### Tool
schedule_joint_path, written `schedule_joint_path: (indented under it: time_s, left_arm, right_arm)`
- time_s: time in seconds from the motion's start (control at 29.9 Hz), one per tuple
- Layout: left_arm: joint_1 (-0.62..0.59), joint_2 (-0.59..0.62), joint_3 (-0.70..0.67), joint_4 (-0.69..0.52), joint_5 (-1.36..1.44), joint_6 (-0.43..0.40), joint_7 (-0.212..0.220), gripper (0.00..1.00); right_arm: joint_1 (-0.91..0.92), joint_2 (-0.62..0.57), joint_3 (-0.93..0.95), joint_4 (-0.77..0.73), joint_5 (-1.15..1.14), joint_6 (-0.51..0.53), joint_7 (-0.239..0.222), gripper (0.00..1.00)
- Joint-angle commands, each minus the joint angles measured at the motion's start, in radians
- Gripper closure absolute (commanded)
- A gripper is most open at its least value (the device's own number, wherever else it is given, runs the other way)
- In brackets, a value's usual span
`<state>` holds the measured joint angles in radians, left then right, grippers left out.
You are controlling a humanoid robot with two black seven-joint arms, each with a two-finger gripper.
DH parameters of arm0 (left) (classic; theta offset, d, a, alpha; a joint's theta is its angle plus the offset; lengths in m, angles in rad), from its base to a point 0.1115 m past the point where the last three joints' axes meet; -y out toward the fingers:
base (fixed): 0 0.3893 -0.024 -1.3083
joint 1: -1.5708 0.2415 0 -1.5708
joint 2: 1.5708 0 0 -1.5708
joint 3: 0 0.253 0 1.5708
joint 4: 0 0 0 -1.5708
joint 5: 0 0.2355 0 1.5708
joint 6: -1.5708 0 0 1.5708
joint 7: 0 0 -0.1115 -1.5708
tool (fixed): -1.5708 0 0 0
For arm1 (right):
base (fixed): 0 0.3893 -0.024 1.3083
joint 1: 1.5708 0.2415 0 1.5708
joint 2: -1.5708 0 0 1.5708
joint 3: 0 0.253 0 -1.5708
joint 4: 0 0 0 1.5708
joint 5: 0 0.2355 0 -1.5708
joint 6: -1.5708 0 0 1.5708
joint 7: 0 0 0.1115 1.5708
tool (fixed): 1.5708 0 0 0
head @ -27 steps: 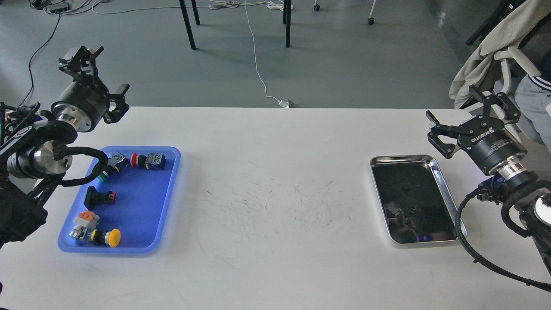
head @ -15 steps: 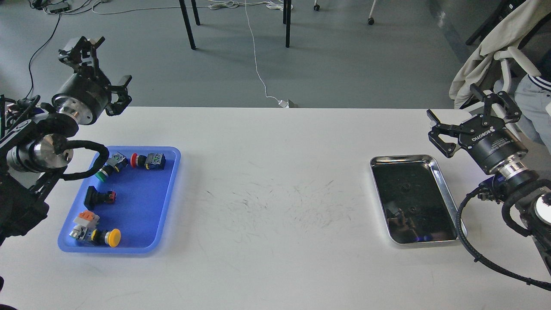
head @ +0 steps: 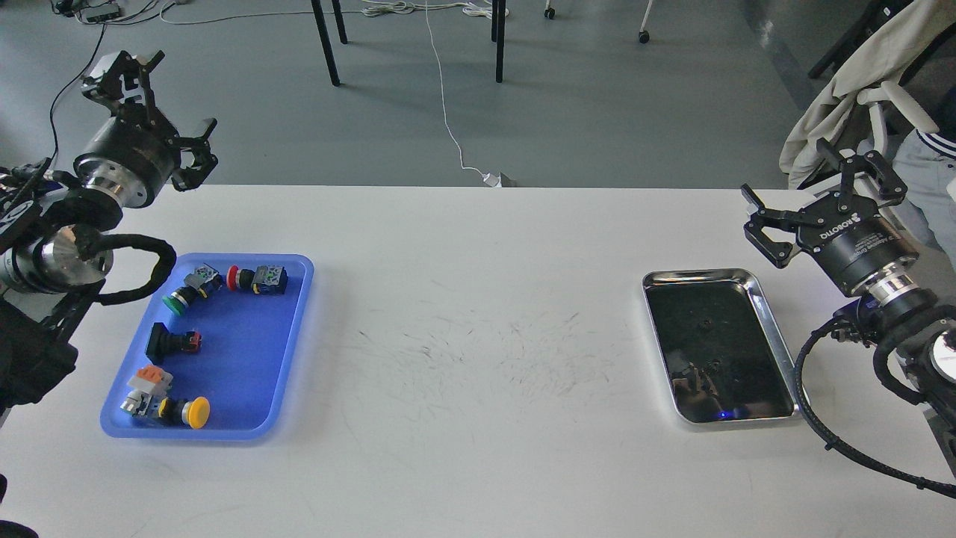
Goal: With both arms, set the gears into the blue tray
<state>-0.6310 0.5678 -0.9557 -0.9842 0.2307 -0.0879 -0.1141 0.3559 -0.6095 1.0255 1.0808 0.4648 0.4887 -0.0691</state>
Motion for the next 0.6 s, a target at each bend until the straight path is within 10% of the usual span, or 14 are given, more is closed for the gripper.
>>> schedule_joint_path:
  time_s: [0.0,0.57]
  left_arm:
    - [-0.007,0.006,0.0,-0.008,0.002,0.0,0.001,0.02]
    - [-0.016,-0.002,0.0,-0.001,0.006,-0.003,-0.007,0.02]
  right_arm:
    - [0.005,-0.004,-0.007,0.005,0.0,0.0,0.0,0.01]
    - [0.086,-0.209,-0.208,0.039,-0.009,0.0,0.0,0.01]
